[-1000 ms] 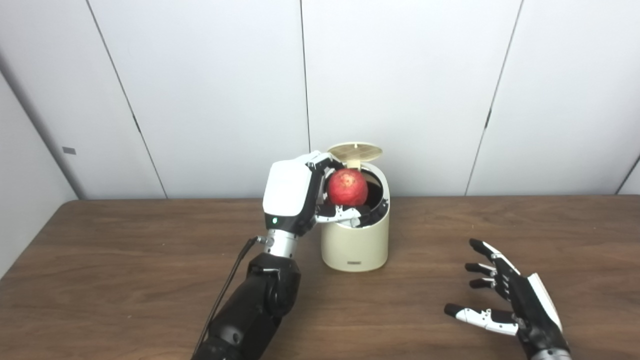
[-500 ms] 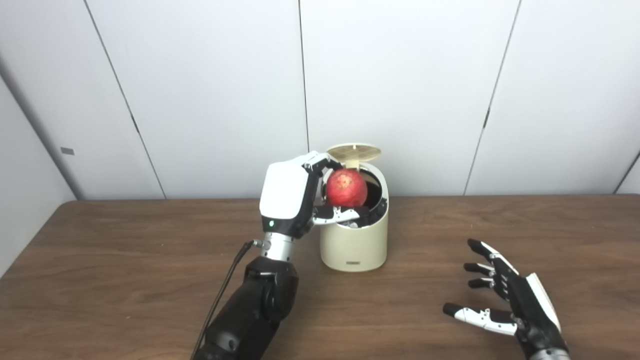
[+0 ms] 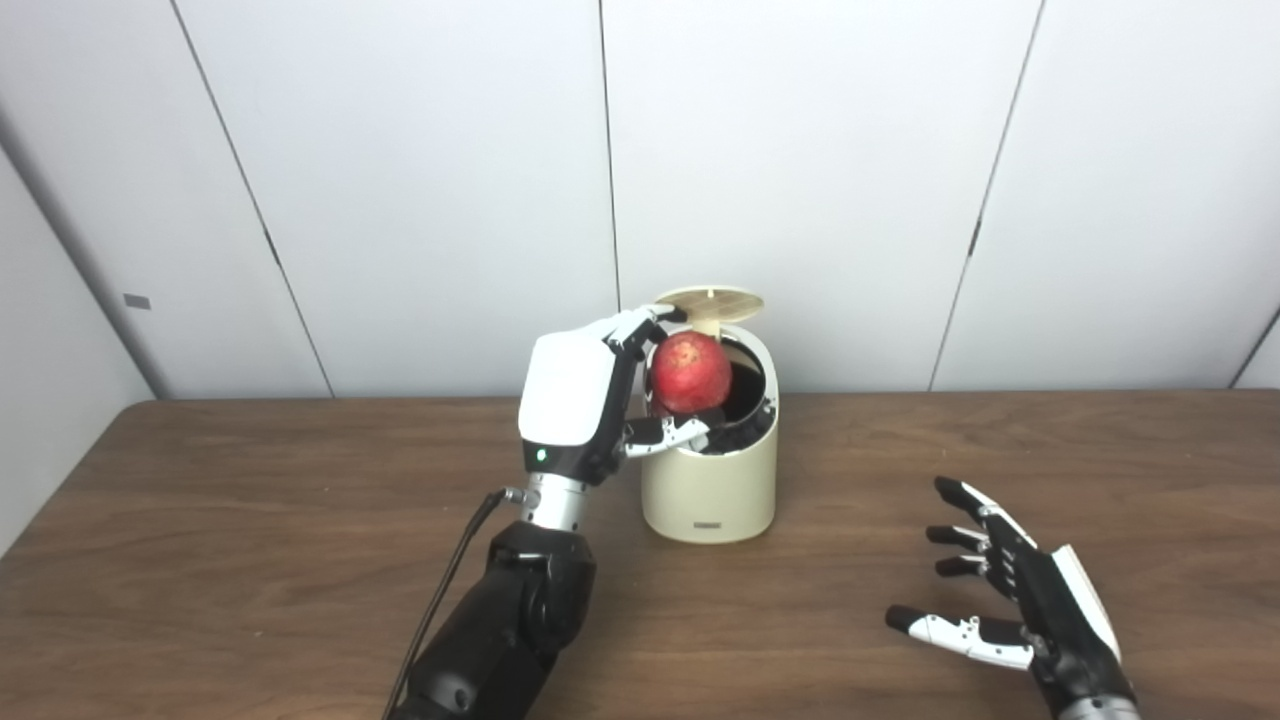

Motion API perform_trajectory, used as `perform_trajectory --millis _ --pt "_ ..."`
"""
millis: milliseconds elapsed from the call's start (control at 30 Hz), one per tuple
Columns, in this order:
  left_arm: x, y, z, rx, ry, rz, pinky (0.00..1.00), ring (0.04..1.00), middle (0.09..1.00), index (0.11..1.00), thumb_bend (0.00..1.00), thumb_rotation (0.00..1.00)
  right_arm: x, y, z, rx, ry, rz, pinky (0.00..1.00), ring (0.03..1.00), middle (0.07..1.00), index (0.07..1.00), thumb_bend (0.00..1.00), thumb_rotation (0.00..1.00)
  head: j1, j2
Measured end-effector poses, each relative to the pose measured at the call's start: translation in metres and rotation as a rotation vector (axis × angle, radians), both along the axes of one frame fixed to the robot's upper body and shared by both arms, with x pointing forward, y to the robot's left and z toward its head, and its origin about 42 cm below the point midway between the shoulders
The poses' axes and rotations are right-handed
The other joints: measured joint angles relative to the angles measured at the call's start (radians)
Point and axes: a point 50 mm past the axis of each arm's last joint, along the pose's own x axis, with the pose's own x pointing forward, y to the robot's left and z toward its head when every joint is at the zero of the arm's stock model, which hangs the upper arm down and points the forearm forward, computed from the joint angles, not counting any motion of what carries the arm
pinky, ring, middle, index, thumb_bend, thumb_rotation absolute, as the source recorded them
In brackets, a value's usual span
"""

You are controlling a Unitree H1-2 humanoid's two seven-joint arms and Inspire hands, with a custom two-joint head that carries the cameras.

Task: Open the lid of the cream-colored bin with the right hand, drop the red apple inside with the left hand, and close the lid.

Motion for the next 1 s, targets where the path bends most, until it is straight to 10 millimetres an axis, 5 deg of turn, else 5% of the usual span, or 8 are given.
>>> perform_trajectory --millis 1000 --pt "-0.0019 0.0067 0.0028 0.004 0.0 -0.009 0.44 0.557 0.639 0.724 0.94 0.24 -0.0004 0.0016 0.0024 -0.001 -0.009 0.004 0.63 0.763 0.897 0.853 0.67 0.11 0.005 0.005"
